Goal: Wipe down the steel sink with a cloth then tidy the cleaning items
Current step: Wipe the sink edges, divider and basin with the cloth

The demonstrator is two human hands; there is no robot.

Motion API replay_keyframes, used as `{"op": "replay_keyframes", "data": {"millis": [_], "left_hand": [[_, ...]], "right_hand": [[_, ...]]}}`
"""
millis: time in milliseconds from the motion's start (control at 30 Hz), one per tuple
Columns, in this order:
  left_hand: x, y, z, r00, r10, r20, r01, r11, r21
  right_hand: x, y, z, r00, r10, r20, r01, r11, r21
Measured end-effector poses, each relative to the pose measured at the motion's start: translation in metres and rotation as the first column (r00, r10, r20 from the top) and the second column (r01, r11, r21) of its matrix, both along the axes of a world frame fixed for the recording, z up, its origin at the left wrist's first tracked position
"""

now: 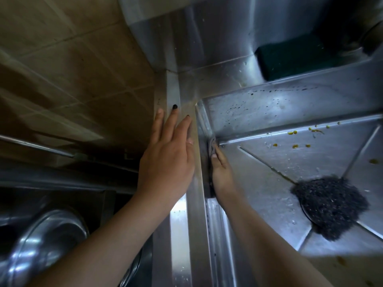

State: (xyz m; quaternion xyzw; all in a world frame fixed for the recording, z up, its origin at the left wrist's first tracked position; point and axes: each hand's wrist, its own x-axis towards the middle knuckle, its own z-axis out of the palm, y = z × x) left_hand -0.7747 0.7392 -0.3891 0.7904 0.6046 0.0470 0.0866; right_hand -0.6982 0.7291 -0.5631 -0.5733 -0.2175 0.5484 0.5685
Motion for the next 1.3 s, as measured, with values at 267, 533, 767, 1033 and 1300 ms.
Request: {"op": "replay_keyframes", "data": {"millis": [267,533,767,1033,1300], "left_hand": [[0.003,0.000,0.004,0.999,0.016,-0.032,-0.017,1.000,-0.013],[0.004,0.000,0.004,0.999,0.013,-0.040,-0.013,1.000,0.000],[0.005,0.000,0.004,0.999,0.016,-0.046,-0.016,1.000,0.000],[0.004,0.001,0.001,0.999,0.014,-0.049,-0.014,1.000,0.010],[0.001,0.001,-0.001,0.999,0.001,-0.038,0.001,0.999,0.051]], "right_hand": [[-0.001,-0.019,0.065,0.999,0.029,-0.016,-0.028,0.994,0.105],[0.006,-0.009,0.107,0.999,0.051,0.007,-0.050,0.954,0.297],[0.008,0.005,0.100,0.998,0.032,0.061,-0.048,0.955,0.292],[0.004,0.016,0.047,0.995,0.005,0.101,-0.017,0.992,0.123],[0.002,0.000,0.005,0.986,0.047,0.162,-0.040,0.998,-0.050]]}}
